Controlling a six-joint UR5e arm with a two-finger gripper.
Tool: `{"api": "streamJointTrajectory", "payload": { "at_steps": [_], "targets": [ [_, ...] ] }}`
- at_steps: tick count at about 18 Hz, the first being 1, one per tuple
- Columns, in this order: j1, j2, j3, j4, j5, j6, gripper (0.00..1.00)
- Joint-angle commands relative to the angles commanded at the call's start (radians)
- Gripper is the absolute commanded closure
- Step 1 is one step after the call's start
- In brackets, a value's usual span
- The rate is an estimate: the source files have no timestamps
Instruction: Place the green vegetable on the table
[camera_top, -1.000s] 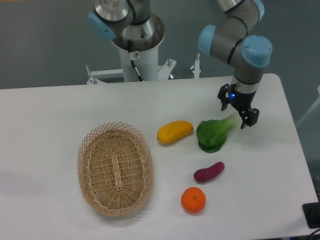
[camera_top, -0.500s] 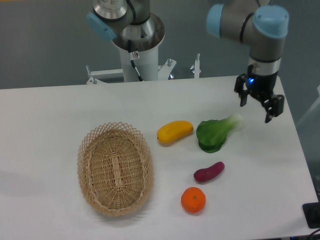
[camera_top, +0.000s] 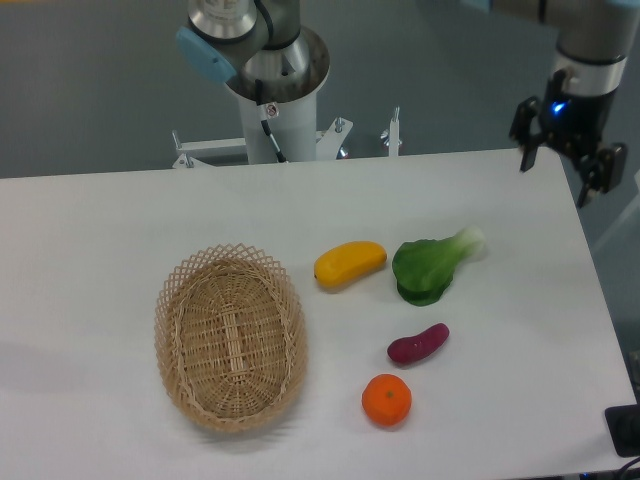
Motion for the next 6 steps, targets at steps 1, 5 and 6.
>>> {"api": "streamJointTrajectory", "payload": {
  "at_steps": [1, 5, 6],
  "targets": [
    [0.014, 0.000, 0.000, -0.005, 0.000, 0.046, 0.00],
    [0.019, 0.000, -0.003, -0.014, 0.003, 0.073, 0.00],
    [0.019, 0.000, -0.005, -0.014, 0.002, 0.071, 0.00]
  ]
}}
